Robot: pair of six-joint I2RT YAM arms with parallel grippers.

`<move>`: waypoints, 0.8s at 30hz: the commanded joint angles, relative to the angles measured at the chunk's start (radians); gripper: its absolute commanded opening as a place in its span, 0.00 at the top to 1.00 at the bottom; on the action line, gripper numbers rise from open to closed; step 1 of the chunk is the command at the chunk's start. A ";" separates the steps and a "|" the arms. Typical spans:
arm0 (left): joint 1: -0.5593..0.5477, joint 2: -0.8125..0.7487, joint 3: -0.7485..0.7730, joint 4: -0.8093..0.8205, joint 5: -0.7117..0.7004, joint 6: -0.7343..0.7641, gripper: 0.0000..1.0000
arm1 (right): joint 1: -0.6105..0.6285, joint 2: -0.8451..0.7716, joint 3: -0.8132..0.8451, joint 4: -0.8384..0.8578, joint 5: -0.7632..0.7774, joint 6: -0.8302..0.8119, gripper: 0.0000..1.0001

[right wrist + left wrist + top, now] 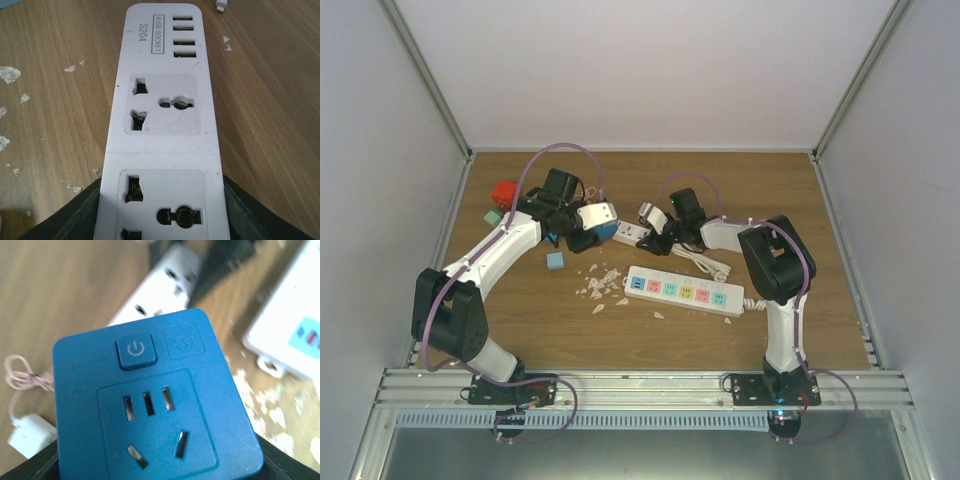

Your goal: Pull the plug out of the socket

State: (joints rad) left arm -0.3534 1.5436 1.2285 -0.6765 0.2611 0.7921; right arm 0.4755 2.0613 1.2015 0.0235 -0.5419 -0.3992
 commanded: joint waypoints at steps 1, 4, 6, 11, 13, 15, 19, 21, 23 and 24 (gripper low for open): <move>0.019 -0.036 0.016 -0.253 -0.007 0.204 0.78 | 0.000 0.052 0.078 -0.233 -0.046 -0.037 0.82; 0.038 -0.052 0.003 -0.344 -0.066 0.282 0.78 | 0.002 0.054 0.111 -0.289 -0.058 -0.044 0.81; 0.058 -0.061 -0.017 -0.392 -0.108 0.333 0.78 | 0.003 0.055 0.133 -0.334 -0.045 -0.063 0.81; 0.076 -0.070 -0.061 -0.510 -0.231 0.403 0.78 | 0.003 0.052 0.152 -0.405 -0.002 -0.102 0.81; 0.079 -0.079 -0.086 -0.531 -0.279 0.418 0.78 | 0.004 0.047 0.143 -0.420 0.019 -0.125 0.81; 0.083 -0.084 -0.111 -0.533 -0.324 0.426 0.77 | 0.003 0.043 0.128 -0.433 0.047 -0.151 0.81; 0.095 -0.073 -0.153 -0.534 -0.384 0.427 0.76 | -0.007 0.023 0.083 -0.453 0.072 -0.192 0.81; 0.101 -0.064 -0.173 -0.532 -0.410 0.425 0.76 | -0.015 0.002 0.048 -0.446 0.084 -0.205 0.81; 0.101 -0.053 -0.193 -0.522 -0.444 0.423 0.75 | -0.029 -0.019 0.014 -0.443 0.085 -0.219 0.81; 0.102 -0.047 -0.202 -0.518 -0.463 0.422 0.74 | -0.038 -0.031 0.000 -0.439 0.085 -0.224 0.81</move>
State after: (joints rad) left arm -0.2604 1.4914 1.0592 -1.1847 -0.1032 1.1976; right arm 0.4679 2.0525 1.2842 -0.2733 -0.5396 -0.5774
